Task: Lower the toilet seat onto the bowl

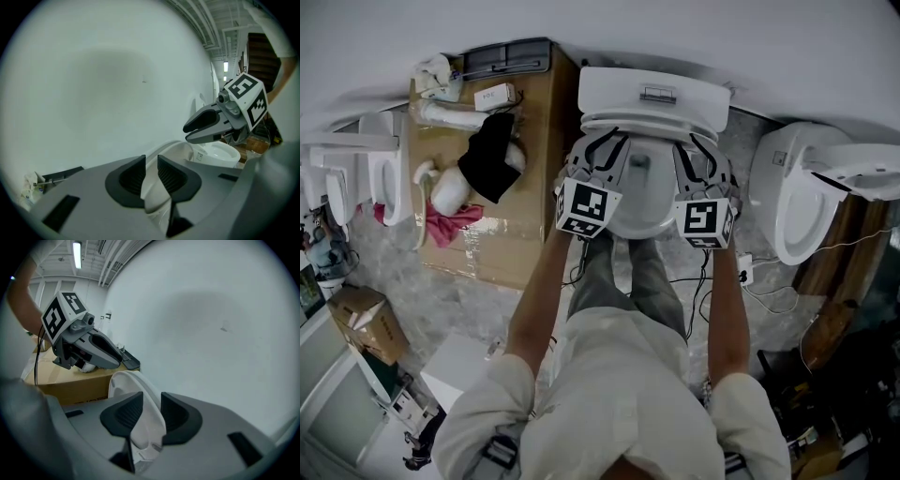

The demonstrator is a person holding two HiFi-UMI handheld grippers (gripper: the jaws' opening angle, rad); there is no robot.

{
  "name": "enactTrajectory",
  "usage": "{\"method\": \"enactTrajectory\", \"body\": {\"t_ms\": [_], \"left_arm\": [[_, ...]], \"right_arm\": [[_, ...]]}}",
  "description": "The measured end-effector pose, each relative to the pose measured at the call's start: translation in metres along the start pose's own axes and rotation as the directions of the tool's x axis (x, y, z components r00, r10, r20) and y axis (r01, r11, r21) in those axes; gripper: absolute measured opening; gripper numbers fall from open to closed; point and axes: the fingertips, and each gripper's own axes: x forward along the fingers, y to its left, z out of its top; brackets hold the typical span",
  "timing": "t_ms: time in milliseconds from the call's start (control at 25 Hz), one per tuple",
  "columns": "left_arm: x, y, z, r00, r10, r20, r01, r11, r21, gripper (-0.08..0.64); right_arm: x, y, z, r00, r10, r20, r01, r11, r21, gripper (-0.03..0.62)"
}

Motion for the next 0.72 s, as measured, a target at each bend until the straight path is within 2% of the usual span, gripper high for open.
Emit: {"method": "enactTrajectory", "body": {"t_ms": [360,600,720], "left_arm": [[0.018,0.0,-0.008,1.0,0.003,-0.028,-0.003,1.0,0.015,0.124],[0.026,0.0,-0.015,0.998,0.02,-0.055,-0.019,0.999,0.035,0.147],[0.025,-0.001,-0.016,0.997,0.036,-0.061,-0.034,0.998,0.044,0.152]], "right_arm": [[0.023,-0.001,-0.018,0.999,0.03,-0.032,-0.031,0.998,-0.048,0.173],[0.036,0.002,-0.035,0.997,0.052,-0.063,-0.056,0.996,-0.067,0.173],[0.034,0.002,-0.038,0.998,0.048,-0.041,-0.05,0.997,-0.057,0.169]]}}
